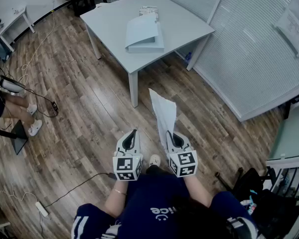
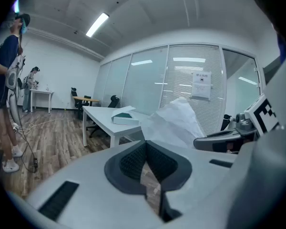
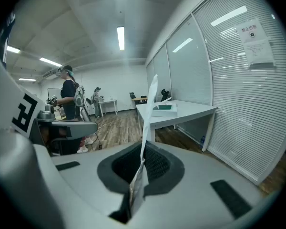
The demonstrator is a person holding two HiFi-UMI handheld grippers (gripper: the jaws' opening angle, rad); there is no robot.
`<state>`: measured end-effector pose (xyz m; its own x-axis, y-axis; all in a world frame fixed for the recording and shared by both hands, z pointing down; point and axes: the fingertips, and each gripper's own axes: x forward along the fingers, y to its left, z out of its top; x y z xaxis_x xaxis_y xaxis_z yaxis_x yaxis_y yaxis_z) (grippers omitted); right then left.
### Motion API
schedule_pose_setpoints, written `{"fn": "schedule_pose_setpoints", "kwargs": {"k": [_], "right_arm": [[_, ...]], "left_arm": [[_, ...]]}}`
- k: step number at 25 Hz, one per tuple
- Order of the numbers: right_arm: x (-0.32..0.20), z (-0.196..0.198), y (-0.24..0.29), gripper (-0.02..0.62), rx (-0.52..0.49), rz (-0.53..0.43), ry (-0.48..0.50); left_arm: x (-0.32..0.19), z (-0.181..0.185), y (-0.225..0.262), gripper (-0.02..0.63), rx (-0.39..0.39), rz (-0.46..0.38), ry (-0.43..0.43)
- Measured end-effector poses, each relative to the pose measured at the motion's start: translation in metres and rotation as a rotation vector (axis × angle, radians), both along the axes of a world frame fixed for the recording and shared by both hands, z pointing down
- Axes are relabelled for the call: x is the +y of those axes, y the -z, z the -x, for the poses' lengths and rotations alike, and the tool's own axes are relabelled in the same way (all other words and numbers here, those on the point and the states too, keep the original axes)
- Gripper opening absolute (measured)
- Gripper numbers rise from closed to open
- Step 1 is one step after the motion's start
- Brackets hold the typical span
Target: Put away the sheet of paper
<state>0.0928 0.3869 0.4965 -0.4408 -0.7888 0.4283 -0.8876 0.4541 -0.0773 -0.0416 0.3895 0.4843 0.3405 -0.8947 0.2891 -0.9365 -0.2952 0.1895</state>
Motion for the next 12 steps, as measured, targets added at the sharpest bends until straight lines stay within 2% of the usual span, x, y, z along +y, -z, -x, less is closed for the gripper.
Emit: {"fn": "schedule_pose_setpoints", "kwargs": {"k": [5,12], "right_arm": [[-0.007,0.005,0.002,0.008,0.009,-0.013,-0.005],[-0.004,0.019,0.006,0.008,0.005,-0.024,-0.042]], "left_arm": [[-0.006,0.004,0.006,0.003,-0.016,-0.034,-0.014],[-0.009,0.022,0.003,0.003,-0.013,-0.031,-0.044]]}}
